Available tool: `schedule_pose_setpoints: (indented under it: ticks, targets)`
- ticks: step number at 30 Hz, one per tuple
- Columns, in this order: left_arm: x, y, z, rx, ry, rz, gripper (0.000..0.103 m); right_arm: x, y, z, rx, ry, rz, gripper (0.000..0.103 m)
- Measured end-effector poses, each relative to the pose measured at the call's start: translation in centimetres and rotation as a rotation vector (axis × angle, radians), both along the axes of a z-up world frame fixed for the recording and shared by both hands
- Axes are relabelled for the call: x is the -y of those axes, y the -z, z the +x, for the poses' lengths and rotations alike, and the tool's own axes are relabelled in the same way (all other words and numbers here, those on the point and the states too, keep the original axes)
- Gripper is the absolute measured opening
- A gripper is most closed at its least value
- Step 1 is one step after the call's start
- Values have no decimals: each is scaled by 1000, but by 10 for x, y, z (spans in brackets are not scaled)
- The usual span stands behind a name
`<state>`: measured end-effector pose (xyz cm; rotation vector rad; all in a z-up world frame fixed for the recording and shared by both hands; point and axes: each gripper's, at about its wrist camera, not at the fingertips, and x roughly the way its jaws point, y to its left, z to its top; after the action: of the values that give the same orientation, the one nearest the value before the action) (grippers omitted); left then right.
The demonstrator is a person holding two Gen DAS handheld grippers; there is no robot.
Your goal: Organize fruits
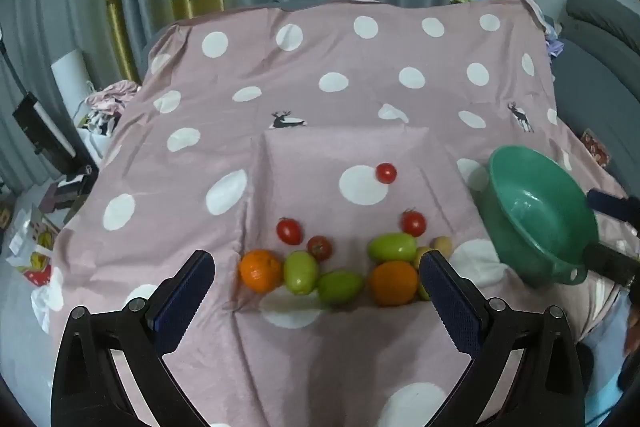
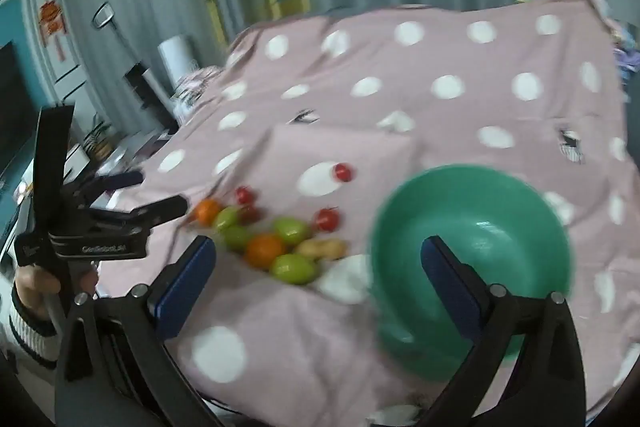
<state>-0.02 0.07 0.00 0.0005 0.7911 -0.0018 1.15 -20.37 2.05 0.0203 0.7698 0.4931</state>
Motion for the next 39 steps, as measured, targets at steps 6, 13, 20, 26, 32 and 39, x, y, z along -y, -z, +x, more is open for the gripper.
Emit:
schedule_pose_setpoints:
  ticks: [6,13,20,26,32,39]
  targets:
    - [-8,5,-9,-8,-28,4,102,-32,13,8,-42,3,-21,103]
    - [-23,9,-9,-22,-34,-17,102,-46,18,7,-48,-11,-39,103]
    - [-26,16,-8,-44,-6,-95,102,-48,19,9,-63,1,-60,103]
    - [-23,16,-6,-49,4,-65,102,-48,21,10,-60,12,-79,103]
    - [-22,18,-6,-43,13,-71,102,-53,18,9,-55,3,-81,103]
    - [-22,21,-7,-38,14,-65,102,-54,21,10,-61,1,-87,103]
